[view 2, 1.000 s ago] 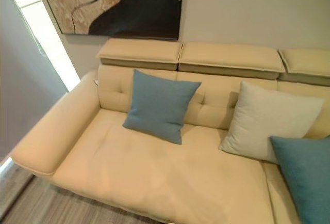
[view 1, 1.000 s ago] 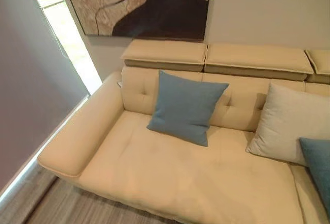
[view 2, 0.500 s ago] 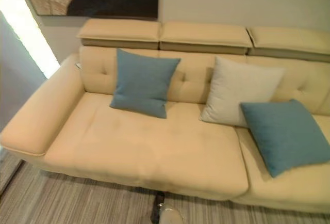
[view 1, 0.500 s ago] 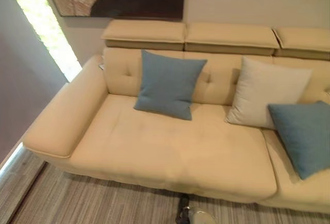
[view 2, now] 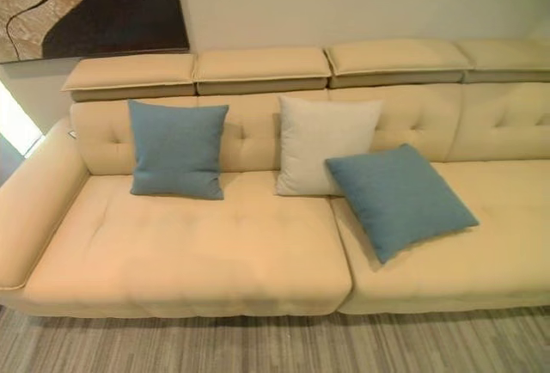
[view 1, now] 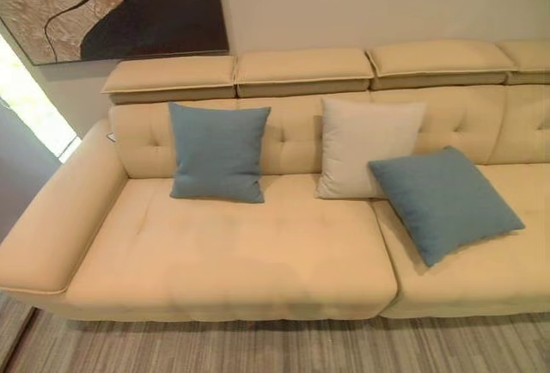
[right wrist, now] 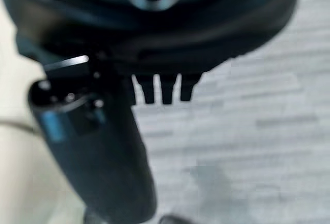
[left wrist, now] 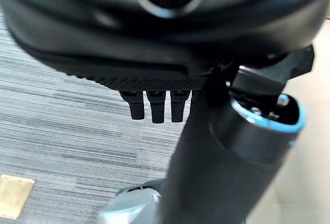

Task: Pick up all the scattered cushions and arrange them neatly on the sofa.

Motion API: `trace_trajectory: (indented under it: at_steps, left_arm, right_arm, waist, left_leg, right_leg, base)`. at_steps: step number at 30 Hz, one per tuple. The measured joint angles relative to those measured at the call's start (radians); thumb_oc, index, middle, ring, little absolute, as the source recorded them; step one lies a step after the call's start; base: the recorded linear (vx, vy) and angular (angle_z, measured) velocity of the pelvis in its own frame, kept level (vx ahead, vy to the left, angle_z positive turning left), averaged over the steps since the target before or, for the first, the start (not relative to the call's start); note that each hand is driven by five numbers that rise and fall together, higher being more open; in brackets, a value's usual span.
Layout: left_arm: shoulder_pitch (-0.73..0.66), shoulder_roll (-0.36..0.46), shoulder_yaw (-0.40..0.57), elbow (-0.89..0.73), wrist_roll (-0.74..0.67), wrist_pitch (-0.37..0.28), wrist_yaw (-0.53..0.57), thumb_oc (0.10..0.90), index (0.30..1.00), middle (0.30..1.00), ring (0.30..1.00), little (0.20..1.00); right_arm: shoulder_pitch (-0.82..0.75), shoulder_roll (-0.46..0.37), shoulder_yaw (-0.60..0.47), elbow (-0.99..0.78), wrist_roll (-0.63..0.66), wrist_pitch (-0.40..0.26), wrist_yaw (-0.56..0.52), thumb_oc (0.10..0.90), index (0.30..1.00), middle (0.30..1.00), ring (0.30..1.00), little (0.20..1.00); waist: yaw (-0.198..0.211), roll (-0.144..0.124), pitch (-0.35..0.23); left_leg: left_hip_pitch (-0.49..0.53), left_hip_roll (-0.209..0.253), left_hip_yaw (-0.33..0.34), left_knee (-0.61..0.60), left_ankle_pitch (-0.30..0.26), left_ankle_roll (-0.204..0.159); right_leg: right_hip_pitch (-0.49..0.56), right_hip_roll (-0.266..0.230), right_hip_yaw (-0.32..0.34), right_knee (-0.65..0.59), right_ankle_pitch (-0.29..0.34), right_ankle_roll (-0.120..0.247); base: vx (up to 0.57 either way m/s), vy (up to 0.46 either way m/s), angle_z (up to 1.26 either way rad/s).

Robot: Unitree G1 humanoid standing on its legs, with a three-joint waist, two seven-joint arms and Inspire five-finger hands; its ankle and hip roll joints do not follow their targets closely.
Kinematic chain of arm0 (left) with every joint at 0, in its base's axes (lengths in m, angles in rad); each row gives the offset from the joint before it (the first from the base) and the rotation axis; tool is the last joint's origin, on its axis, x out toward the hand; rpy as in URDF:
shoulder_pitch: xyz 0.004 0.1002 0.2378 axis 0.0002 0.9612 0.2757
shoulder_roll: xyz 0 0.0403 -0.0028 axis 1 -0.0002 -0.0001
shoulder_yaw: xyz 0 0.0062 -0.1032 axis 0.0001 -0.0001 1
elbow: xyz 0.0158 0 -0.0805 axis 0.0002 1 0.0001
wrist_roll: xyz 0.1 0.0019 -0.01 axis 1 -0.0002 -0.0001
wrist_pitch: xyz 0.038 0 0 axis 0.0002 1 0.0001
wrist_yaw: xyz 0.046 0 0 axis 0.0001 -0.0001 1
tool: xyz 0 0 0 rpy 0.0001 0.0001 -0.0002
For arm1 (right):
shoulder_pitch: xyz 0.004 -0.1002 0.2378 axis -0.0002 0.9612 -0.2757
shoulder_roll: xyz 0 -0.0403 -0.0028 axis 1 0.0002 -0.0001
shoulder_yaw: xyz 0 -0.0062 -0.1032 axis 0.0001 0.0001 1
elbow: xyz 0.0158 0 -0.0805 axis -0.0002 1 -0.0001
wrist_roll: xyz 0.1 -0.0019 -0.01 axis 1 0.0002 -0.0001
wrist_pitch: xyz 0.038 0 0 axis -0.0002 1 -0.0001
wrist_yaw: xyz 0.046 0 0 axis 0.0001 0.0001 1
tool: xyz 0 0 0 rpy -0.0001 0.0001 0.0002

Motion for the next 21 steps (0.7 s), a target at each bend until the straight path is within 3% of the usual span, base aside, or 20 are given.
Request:
trace_trajectory:
  at_steps: [4,6,7,8,9,10,11,12,15,16,17,18,19,20,21]
  left_arm:
    - [-0.001,-0.002,-0.042,0.000,0.002,0.003,0.002,0.800,0.900,0.900,0.900,0.900]
    - [-0.002,-0.002,-0.044,0.000,0.002,0.003,0.009,0.800,0.900,0.900,0.900,0.900]
    - [-0.001,-0.007,-0.067,0.000,0.003,0.003,0.008,0.800,0.900,0.900,0.900,0.900]
    - [0.001,-0.020,-0.075,0.003,0.003,0.003,0.008,0.800,0.900,0.900,0.900,0.900]
    - [-0.002,-0.032,-0.078,0.004,0.003,0.003,0.009,0.800,0.900,0.900,0.900,0.900]
    - [-0.008,-0.044,-0.078,0.005,0.003,0.003,0.009,0.800,0.900,0.900,0.900,0.900]
    - [-0.018,-0.058,-0.079,0.007,0.003,0.003,0.009,0.800,0.900,0.900,0.900,0.900]
    - [-0.030,-0.061,-0.078,0.009,0.003,0.003,0.008,0.800,0.900,0.900,0.900,0.900]
    - [-0.030,-0.032,-0.078,0.001,0.000,-0.002,0.006,0.800,0.900,0.900,0.900,0.900]
    - [-0.030,-0.032,-0.078,0.001,0.000,-0.002,0.006,0.800,0.900,0.900,0.900,0.900]
    - [-0.032,-0.026,-0.078,-0.001,0.000,-0.004,0.006,0.800,0.900,0.900,0.900,0.900]
    - [-0.032,-0.021,-0.082,-0.019,-0.002,-0.003,0.005,0.800,0.900,0.900,0.900,0.900]
    - [-0.032,-0.017,-0.092,-0.038,0.000,-0.011,0.006,0.800,0.900,0.900,0.900,0.900]
    - [-0.038,-0.009,-0.101,-0.046,0.001,-0.013,0.007,0.800,0.900,0.900,0.900,0.900]
    - [-0.042,-0.008,-0.098,-0.048,0.002,-0.016,0.008,0.800,0.900,0.900,0.900,0.900]
  right_arm:
    - [0.013,-0.012,0.000,0.000,-0.001,0.000,-0.009,0.800,0.900,0.900,0.900,0.900]
    - [0.004,0.000,0.001,-0.003,-0.001,-0.003,-0.010,0.800,0.900,0.900,0.900,0.900]
    - [-0.005,0.000,0.006,-0.001,-0.002,-0.004,-0.009,0.800,0.900,0.900,0.900,0.900]
    - [-0.012,-0.003,0.003,0.000,-0.003,-0.005,-0.011,0.800,0.900,0.900,0.900,0.900]
    - [-0.026,-0.003,0.000,0.002,-0.006,-0.007,-0.013,0.800,0.900,0.900,0.900,0.900]
    - [-0.030,-0.004,0.000,0.000,-0.008,-0.010,-0.014,0.800,0.900,0.900,0.900,0.900]
    - [-0.031,-0.009,0.000,-0.001,-0.009,-0.015,-0.015,0.800,0.900,0.900,0.900,0.900]
    - [-0.028,0.000,0.000,0.002,-0.008,-0.016,-0.015,0.800,0.900,0.900,0.900,0.900]
    - [-0.021,0.028,-0.003,-0.011,0.000,-0.018,-0.013,0.800,0.900,0.900,0.900,0.900]
    - [-0.021,0.028,-0.003,-0.011,0.000,-0.018,-0.013,0.800,0.900,0.900,0.900,0.900]
    - [-0.018,0.030,-0.003,-0.028,0.014,-0.018,-0.015,0.800,0.900,0.900,0.900,0.900]
    - [-0.014,0.037,-0.002,-0.043,0.014,-0.020,-0.022,0.800,0.900,0.900,0.900,0.900]
    - [-0.044,0.044,-0.002,-0.046,0.014,-0.020,-0.022,0.800,0.900,0.900,0.900,0.900]
    - [-0.051,0.054,-0.010,-0.044,0.014,-0.018,-0.024,0.800,0.900,0.900,0.900,0.900]
    - [-0.054,0.061,-0.011,-0.050,0.014,-0.019,-0.023,0.800,0.900,0.900,0.900,0.900]
  waist:
    - [-0.012,0.013,0.003]
    - [-0.009,0.004,0.012]
    - [-0.003,-0.004,0.016]
    - [0.006,-0.002,0.016]
    - [0.015,0.002,0.017]
    - [0.007,0.015,0.022]
    - [0.000,0.043,0.027]
    - [-0.014,0.052,0.030]
    - [-0.025,0.026,0.029]
    - [-0.025,0.026,0.029]
    - [-0.039,0.019,0.031]
    - [-0.046,0.013,0.038]
    - [-0.027,0.036,0.053]
    - [-0.015,0.030,0.054]
    - [-0.012,0.050,0.061]
  left_leg:
    - [0.014,0.011,-0.004,-0.012,0.005,-0.002]
    - [0.000,-0.002,-0.064,0.035,0.003,-0.006]
    - [0.001,-0.053,-0.191,0.019,-0.037,-0.019]
    - [0.014,-0.113,-0.312,-0.029,-0.082,-0.008]
    - [0.023,-0.155,-0.375,-0.082,-0.100,0.015]
    - [0.025,-0.169,-0.378,-0.103,-0.100,0.025]
    - [0.023,-0.164,-0.369,-0.113,-0.070,0.026]
    - [0.040,-0.150,-0.337,-0.132,-0.124,0.059]
    - [0.055,-0.169,-0.231,-0.160,-0.116,0.080]
    - [0.055,-0.169,-0.231,-0.160,-0.116,0.080]
    - [0.066,-0.176,-0.186,-0.170,-0.110,0.087]
    - [0.062,-0.172,-0.130,-0.165,-0.105,0.091]
    - [0.061,-0.141,-0.042,-0.172,-0.102,0.102]
    - [0.062,-0.137,0.003,-0.169,-0.103,0.104]
    - [0.062,-0.131,0.019,-0.171,-0.111,0.113]
  right_leg:
    - [-0.008,0.020,0.029,0.002,0.004,-0.010]
    - [-0.007,0.014,0.062,-0.006,0.013,-0.024]
    - [-0.008,0.010,0.110,-0.009,0.033,-0.025]
    - [-0.013,0.008,0.153,-0.040,0.051,-0.024]
    - [-0.022,0.013,0.196,-0.068,0.077,-0.020]
    - [-0.018,0.020,0.203,-0.091,0.098,-0.012]
    - [-0.013,0.041,0.197,-0.100,0.107,-0.003]
    - [-0.022,0.054,0.210,-0.091,0.103,0.001]
    - [-0.074,0.021,0.230,-0.067,0.110,0.025]
    - [-0.074,0.021,0.230,-0.067,0.110,0.025]
    - [-0.091,0.015,0.245,-0.067,0.128,0.044]
    - [-0.117,0.009,0.235,-0.072,0.190,0.043]
    - [-0.136,-0.016,0.070,-0.081,0.166,0.015]
    - [-0.162,-0.064,-0.087,-0.028,0.139,0.021]
    - [-0.172,-0.106,-0.161,0.027,0.132,0.043]
  base:
    - [-0.06,-0.032,-0.18]
    - [-0.02,-0.028,-0.51]
    - [0.00,0.017,-0.80]
    - [0.01,0.061,-1.15]
    - [0.03,0.074,-1.10]
    - [0.03,0.069,-0.77]
    - [0.04,0.072,-0.40]
    - [0.03,0.078,-0.54]
    - [-0.03,0.066,-0.76]
    - [-0.21,0.020,-0.77]
    - [-0.28,-0.028,-0.84]
    - [-0.28,-0.029,-1.52]
    - [-0.10,-0.031,-1.61]
    - [-0.02,-0.039,-1.64]
    - [-0.03,-0.068,-1.01]
